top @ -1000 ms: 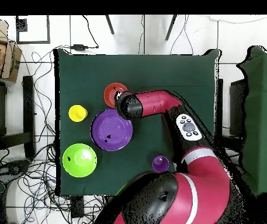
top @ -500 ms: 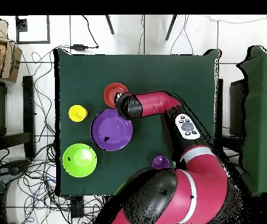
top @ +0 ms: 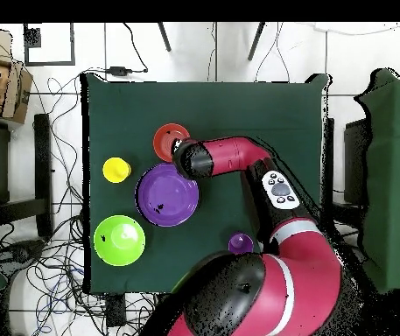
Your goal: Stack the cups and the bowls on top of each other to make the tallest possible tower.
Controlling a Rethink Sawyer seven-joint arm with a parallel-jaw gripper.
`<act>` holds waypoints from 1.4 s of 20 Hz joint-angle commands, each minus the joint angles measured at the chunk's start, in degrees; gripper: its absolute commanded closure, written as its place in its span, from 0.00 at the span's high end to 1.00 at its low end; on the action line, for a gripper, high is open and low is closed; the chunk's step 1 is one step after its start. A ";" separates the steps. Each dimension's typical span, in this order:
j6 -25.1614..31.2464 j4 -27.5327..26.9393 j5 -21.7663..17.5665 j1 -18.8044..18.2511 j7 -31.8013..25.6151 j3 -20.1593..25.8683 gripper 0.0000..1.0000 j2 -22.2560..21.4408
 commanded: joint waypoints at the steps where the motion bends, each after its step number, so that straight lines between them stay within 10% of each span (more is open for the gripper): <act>1: -2.58 -3.75 -2.98 1.64 -1.43 -1.14 0.00 1.17; 18: 0.18 -3.20 -1.65 1.27 -2.60 -0.03 0.00 -1.22; 28: 6.86 -17.53 -1.25 -0.65 -14.69 7.03 0.00 7.60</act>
